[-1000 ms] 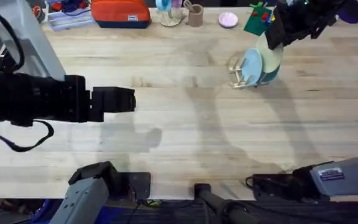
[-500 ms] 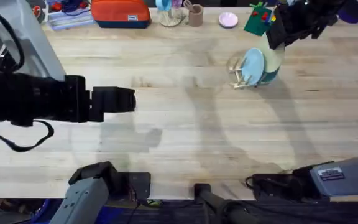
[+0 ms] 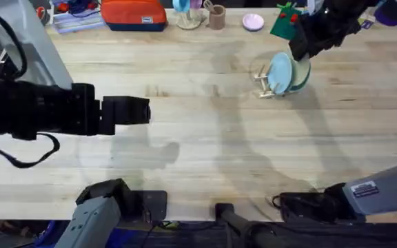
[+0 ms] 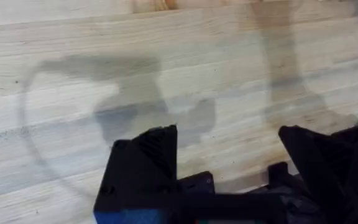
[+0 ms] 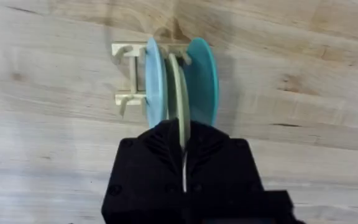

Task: Pick up the plates from the table one by one and place each into a slot on the dish rack.

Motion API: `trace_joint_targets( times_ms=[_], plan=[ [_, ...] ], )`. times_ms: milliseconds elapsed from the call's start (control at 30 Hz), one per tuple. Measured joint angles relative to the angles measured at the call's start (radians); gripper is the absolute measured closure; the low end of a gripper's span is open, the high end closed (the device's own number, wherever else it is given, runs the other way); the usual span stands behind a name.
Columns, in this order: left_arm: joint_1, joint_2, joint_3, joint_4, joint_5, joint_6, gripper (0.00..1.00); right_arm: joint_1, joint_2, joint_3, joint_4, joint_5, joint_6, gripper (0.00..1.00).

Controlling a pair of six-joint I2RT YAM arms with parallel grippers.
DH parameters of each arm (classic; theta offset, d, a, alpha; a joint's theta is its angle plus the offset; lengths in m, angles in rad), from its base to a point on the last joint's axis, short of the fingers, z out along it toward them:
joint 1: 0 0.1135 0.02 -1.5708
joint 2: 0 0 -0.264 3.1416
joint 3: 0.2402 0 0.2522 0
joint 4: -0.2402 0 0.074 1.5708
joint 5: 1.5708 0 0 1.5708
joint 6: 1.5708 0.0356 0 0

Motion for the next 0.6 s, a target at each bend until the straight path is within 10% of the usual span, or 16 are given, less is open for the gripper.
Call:
trace_joint_targets(
  times_ms=[600],
  plan=[
    [0.000,0.000,0.000,0.004,0.000,0.000,0.007,-0.003,-0.003,-0.085,0.061,0.003,0.000,0.970]
  ],
)
